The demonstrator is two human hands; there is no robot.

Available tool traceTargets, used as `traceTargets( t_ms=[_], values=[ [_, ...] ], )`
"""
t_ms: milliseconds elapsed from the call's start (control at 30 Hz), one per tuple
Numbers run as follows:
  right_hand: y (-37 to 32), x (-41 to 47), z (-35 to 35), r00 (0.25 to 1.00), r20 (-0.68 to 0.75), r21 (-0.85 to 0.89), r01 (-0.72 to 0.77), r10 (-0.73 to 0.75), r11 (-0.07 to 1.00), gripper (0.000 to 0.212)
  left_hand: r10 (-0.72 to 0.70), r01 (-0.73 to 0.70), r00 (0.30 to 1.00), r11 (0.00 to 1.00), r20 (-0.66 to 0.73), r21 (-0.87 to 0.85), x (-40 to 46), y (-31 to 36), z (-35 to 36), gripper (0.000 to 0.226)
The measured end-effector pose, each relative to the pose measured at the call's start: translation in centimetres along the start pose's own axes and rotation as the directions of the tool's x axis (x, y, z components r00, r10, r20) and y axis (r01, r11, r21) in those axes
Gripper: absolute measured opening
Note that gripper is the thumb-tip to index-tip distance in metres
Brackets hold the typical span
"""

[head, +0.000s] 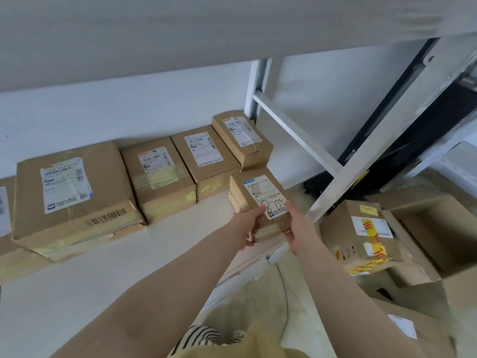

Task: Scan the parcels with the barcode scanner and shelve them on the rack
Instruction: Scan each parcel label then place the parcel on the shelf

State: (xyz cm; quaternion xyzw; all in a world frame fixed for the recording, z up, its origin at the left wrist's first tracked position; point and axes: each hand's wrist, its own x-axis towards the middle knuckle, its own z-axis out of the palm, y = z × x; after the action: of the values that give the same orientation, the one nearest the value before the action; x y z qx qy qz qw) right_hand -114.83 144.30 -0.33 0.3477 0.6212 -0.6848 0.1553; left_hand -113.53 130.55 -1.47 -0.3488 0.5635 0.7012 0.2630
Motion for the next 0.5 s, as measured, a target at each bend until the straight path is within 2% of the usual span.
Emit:
traceTargets(
  t_ms=[133,333,500],
  values=[
    [-1.0,1.4,0.1,1.000,0.016,0.063,-0.022,0.021,0.998,0.013,0.037,-0.039,0.998,0.999,-0.054,-0.024,0.9,0.7,2.0,0.063],
    [-1.2,3.8,-0.6,0.996,0.069,-0.034,-0.049,0.051,0.998,0.040,0.085,-0.089,0.978,0.996,-0.192,-0.013,2.6,0.4,3.7,0.084],
    [-1.6,4.8,-0.7,0.993,0.097,-0.089,-0.052,0.061,0.995,0.044,0.112,-0.122,0.964,0.992,-0.242,-0.026,3.1,0.1,4.1,0.057]
  ],
)
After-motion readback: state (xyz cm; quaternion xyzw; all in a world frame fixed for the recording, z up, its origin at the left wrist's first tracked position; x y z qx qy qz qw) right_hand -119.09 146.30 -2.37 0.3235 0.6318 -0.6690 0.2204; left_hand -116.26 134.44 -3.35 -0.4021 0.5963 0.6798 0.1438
